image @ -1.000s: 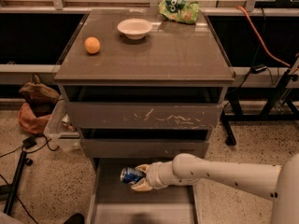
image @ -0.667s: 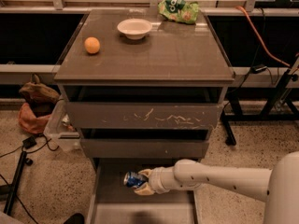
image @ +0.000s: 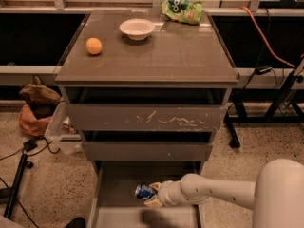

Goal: Place pepsi can into bottom drawer

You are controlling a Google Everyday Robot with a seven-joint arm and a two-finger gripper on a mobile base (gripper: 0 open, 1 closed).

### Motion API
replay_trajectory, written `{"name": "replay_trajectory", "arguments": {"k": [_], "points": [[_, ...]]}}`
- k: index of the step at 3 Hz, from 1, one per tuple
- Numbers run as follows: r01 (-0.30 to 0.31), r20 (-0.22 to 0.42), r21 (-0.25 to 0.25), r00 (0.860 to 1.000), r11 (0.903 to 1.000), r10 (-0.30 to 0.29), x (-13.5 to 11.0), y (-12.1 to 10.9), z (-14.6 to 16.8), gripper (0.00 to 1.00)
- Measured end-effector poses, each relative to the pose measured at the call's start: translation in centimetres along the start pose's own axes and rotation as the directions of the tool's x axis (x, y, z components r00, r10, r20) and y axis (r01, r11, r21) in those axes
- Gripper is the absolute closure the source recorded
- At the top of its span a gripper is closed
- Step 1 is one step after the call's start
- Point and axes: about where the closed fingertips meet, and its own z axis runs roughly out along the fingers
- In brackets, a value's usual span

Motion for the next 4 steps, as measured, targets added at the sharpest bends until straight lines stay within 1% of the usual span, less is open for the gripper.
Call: {"name": "replay_trajectory", "arguments": {"k": [1, 2, 3, 4], "points": [[-0.048, 0.009, -0.020, 0.999, 0.9987, 0.048, 3.2, -0.9, 2.1, 1.00], [-0.096, 0.071, -0.045, 0.993, 0.9943, 0.099, 5.3, -2.0, 4.3, 1.00], [-0.138, 0.106, -0.102, 0.983, 0.9852, 0.148, 7.3, -2.9, 7.5, 1.00], [-0.139, 0.106, -0.107, 0.983, 0.9845, 0.150, 7.4, -3.0, 7.8, 1.00]]}}
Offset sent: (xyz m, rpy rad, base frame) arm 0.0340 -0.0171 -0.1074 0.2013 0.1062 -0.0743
